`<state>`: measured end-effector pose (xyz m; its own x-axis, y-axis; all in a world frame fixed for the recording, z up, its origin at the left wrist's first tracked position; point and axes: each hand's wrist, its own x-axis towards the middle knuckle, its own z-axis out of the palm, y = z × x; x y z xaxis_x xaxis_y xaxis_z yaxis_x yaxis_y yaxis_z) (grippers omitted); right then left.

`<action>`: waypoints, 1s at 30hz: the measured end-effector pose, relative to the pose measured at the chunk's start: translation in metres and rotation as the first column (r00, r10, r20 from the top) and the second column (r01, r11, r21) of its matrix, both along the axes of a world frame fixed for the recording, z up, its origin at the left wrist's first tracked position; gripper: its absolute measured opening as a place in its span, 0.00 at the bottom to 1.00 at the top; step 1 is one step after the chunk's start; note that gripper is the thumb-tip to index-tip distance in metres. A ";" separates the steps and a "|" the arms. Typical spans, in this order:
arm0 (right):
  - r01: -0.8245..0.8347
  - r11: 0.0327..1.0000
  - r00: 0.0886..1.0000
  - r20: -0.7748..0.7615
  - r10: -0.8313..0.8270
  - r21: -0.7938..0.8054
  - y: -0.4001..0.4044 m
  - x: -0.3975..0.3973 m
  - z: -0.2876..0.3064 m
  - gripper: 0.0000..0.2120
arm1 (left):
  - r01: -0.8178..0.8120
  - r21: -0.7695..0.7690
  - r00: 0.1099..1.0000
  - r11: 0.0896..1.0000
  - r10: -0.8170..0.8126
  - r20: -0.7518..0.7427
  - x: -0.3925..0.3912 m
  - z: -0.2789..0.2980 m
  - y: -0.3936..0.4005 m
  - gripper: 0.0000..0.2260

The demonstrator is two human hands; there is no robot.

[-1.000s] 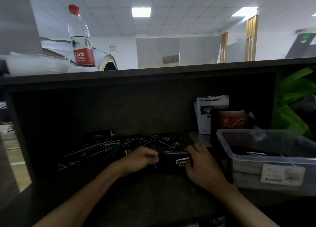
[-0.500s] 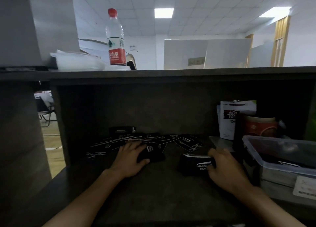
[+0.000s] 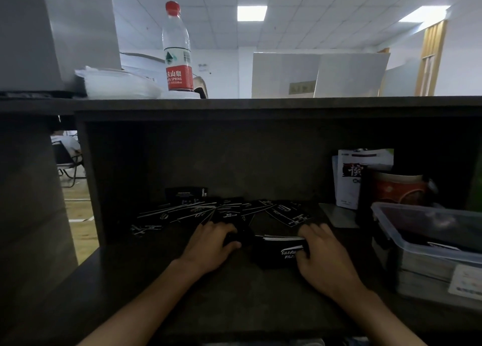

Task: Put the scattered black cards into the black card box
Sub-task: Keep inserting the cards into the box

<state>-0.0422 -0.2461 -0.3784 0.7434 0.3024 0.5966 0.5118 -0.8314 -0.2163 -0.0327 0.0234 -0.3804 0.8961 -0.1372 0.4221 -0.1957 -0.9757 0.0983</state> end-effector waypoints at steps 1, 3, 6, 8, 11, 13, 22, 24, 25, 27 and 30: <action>0.001 1.000 1.000 0.000 -0.001 -0.001 0.000 0.000 0.000 0.10 | 0.002 0.011 1.000 1.000 -0.002 0.000 -0.001 0.000 -0.001 0.17; 0.004 1.000 1.000 0.003 -0.004 -0.012 0.000 0.001 0.000 0.10 | -0.038 -0.057 0.999 0.998 0.040 0.028 -0.004 0.001 -0.005 0.17; 0.008 1.000 1.000 -0.007 -0.008 -0.011 0.001 0.002 0.001 0.09 | -0.272 -0.213 0.962 0.938 0.266 -0.060 -0.003 0.006 -0.014 0.31; 0.020 1.000 1.000 -0.013 -0.020 -0.006 0.002 0.002 0.001 0.10 | -0.373 -0.204 0.922 0.905 0.336 -0.194 -0.001 0.008 -0.018 0.38; 0.020 1.000 1.000 -0.013 -0.020 -0.015 0.002 0.002 0.001 0.10 | -0.350 -0.372 0.932 0.860 0.277 -0.235 -0.001 0.010 -0.015 0.28; 0.018 1.000 1.000 -0.018 -0.018 -0.019 0.001 0.001 0.002 0.09 | -0.247 -0.559 0.969 0.791 0.191 -0.158 -0.003 0.011 -0.013 0.11; 0.043 0.997 0.997 -0.062 -0.039 0.068 0.001 -0.002 0.002 0.27 | 0.274 -0.561 0.933 0.781 -0.357 -0.042 -0.023 0.019 -0.031 0.11; 0.045 0.997 0.996 -0.083 -0.040 0.064 0.002 -0.003 0.003 0.33 | 0.252 -0.712 0.896 0.656 -0.436 -0.085 -0.028 0.025 -0.041 0.14; 0.040 0.999 0.997 -0.068 -0.038 0.026 0.003 -0.002 0.003 0.31 | 0.209 -0.787 0.880 0.580 -0.462 -0.107 -0.029 0.026 -0.047 0.15; 0.035 0.999 0.999 -0.033 -0.036 -0.030 0.005 -0.001 0.003 0.23 | 0.080 -0.887 0.874 0.454 -0.460 -0.157 -0.031 0.026 -0.066 0.15; 0.059 0.997 0.998 -0.036 -0.060 -0.041 0.004 0.001 0.001 0.21 | -0.051 -0.908 0.916 0.416 -0.342 -0.208 -0.023 0.021 -0.095 0.16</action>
